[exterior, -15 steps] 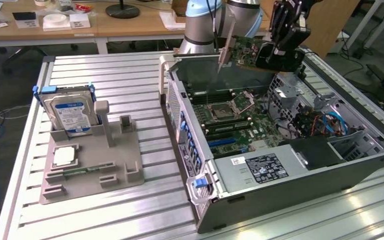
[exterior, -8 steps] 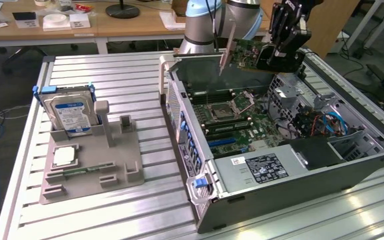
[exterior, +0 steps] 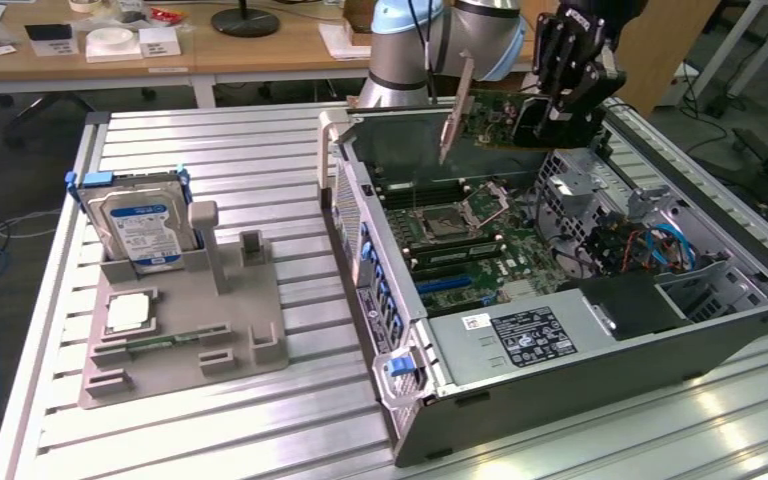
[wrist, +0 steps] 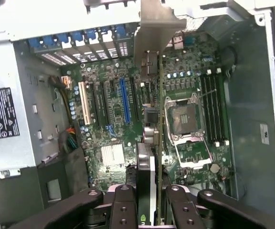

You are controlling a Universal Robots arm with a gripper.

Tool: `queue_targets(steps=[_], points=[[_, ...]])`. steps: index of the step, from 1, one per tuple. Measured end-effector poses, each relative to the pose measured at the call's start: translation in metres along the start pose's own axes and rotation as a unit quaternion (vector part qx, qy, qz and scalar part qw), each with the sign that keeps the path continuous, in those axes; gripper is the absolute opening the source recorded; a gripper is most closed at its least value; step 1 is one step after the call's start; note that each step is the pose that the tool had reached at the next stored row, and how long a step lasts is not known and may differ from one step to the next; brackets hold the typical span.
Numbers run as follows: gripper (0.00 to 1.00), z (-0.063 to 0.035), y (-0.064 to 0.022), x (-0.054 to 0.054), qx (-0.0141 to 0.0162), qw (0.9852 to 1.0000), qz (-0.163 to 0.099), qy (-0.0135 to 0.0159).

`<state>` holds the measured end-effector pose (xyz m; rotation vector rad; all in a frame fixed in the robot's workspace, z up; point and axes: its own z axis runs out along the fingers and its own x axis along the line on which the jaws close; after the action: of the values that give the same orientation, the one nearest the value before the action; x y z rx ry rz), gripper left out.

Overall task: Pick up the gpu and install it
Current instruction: 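Insert the gpu into the slot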

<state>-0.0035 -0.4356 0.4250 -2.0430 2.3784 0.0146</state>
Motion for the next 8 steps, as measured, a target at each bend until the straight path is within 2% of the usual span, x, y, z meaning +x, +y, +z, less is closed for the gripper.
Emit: queue_targets(steps=[4, 8], points=[[0.28, 0.0030, 0.0000, 0.0000, 0.0037, 0.9998, -0.021, -0.0005], [0.28, 0.0092, 0.0003, 0.0001, 0.0046, 0.9994, -0.034, -0.0007]])
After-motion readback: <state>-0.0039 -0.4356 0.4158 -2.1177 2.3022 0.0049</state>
